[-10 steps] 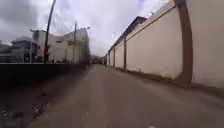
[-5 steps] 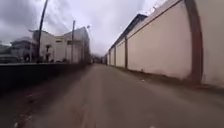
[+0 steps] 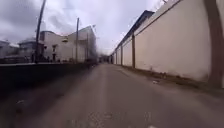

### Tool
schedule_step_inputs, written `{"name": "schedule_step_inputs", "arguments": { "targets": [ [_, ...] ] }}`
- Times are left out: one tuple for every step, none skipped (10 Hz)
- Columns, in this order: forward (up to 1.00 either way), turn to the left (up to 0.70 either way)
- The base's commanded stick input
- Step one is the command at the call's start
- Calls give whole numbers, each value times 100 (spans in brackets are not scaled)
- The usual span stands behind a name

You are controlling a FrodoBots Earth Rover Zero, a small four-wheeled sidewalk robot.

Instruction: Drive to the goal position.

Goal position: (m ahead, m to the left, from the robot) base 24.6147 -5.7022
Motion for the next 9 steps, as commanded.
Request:
{"name": "schedule_step_inputs", "arguments": {
  "targets": [
    [70, -14],
    [70, -31],
    [70, -34],
    [70, -35],
    [70, -35],
    [70, -35],
    [70, -7],
    [70, 3],
    [70, 2]
  ]
}}
